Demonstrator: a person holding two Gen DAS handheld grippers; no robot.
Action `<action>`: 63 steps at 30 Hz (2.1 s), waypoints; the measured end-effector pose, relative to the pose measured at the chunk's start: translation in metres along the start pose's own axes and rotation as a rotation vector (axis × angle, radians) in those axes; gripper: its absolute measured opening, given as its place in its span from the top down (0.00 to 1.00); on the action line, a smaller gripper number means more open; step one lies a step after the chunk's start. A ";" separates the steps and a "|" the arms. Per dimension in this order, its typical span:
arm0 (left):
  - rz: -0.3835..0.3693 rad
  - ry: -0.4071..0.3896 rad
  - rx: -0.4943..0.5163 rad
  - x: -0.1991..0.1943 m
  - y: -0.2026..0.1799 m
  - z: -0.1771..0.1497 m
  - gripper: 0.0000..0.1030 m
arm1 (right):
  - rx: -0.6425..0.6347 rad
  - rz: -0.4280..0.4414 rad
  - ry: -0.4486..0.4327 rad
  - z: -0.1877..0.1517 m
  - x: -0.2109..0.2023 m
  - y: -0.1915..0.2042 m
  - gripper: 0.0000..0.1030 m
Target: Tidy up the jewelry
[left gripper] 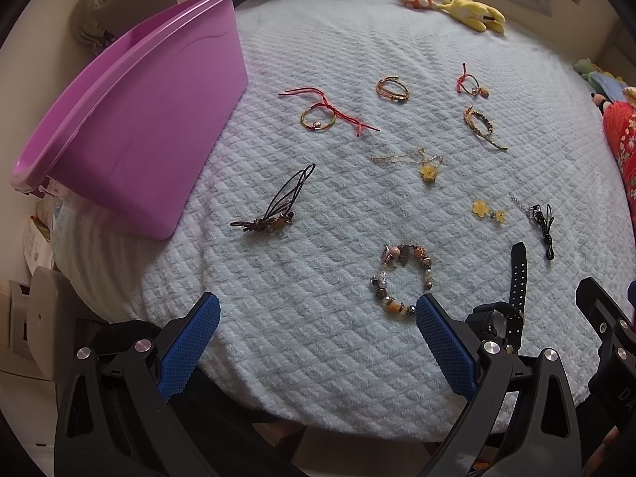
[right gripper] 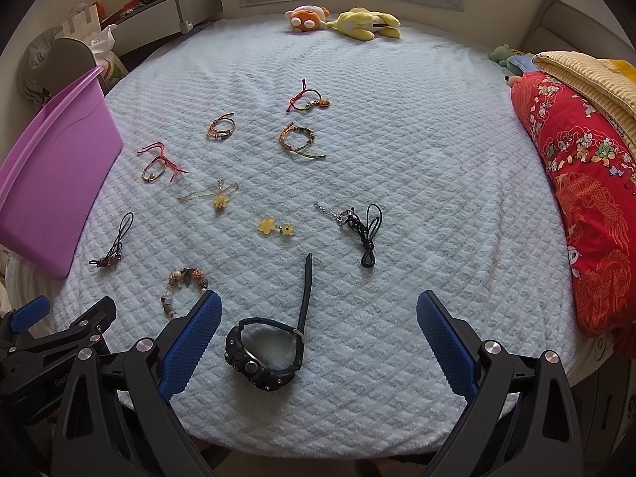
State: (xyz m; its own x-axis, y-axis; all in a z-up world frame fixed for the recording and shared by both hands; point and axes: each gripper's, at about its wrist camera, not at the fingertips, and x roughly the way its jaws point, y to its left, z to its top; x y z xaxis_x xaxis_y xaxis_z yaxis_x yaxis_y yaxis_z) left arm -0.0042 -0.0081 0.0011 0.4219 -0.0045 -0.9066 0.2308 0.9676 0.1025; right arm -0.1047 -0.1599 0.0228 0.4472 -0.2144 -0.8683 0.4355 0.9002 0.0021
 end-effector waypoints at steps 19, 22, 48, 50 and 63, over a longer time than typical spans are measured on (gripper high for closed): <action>-0.001 -0.005 0.000 -0.003 0.001 0.001 0.06 | -0.004 0.000 -0.006 0.002 -0.004 0.001 0.09; -0.001 -0.004 0.000 -0.003 0.001 0.001 0.06 | -0.004 0.002 -0.005 0.002 -0.004 0.000 0.09; 0.007 0.037 0.023 0.052 0.020 -0.040 0.06 | -0.016 0.091 0.058 -0.070 0.036 -0.019 0.09; 0.008 0.044 0.034 0.057 0.017 -0.043 0.06 | -0.009 0.113 0.074 -0.074 0.041 -0.018 0.09; 0.022 0.044 0.004 0.072 0.036 -0.042 0.06 | 0.026 0.169 0.091 -0.078 0.061 -0.003 0.09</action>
State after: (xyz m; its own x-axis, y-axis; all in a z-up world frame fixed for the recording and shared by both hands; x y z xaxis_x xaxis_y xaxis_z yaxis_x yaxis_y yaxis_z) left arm -0.0022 0.0371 -0.0774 0.3883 0.0282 -0.9211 0.2250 0.9664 0.1244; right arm -0.1397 -0.1465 -0.0691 0.4439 -0.0253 -0.8957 0.3807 0.9102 0.1629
